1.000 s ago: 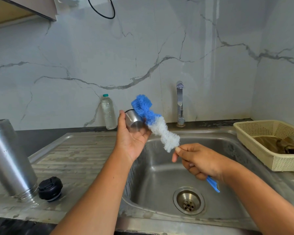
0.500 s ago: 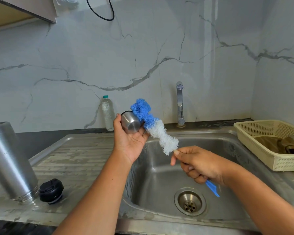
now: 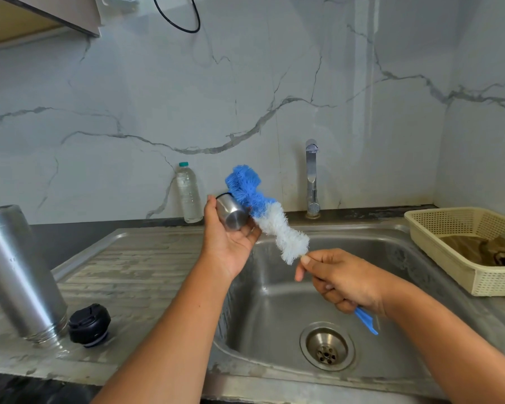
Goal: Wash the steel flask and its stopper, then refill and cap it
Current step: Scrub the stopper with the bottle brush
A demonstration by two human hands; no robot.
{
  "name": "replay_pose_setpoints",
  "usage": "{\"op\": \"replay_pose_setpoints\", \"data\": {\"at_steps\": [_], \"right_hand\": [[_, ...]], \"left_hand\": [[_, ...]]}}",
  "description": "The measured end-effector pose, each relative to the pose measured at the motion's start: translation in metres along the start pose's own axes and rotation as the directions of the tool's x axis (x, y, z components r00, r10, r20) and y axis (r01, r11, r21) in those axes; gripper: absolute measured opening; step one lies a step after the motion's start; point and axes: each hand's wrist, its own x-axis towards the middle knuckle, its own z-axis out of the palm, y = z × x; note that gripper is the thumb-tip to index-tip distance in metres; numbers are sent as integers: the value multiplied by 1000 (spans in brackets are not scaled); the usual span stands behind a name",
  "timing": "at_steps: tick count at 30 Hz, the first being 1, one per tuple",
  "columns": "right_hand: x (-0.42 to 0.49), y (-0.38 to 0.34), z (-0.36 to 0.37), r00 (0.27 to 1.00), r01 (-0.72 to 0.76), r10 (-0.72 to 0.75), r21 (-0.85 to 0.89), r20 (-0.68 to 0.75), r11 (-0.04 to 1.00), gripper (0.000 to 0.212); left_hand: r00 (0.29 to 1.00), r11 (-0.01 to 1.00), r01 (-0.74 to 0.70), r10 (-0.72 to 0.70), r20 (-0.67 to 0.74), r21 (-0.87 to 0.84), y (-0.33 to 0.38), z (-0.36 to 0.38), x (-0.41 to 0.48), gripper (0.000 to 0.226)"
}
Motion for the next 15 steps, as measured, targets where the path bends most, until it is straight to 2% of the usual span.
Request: {"op": "replay_pose_setpoints", "data": {"at_steps": [4,7,12,15], "right_hand": [[-2,0,3,998,-23,28,-89,57,996,37],[-2,1,3,999,-21,27,-141,42,990,37],[0,1,0,998,22,-28,-114,-57,993,38],[1,1,1,997,31,-39,-119,-72,992,38]], "left_hand": [[982,993,-69,51,-180,-99,16,-4,-1,69],[963,994,-95,76,-260,-59,16,-1,-7,61],[984,998,-54,55,-171,11,5,5,-8,51],[989,998,-47,42,-140,-36,4,6,-5,51]]}}
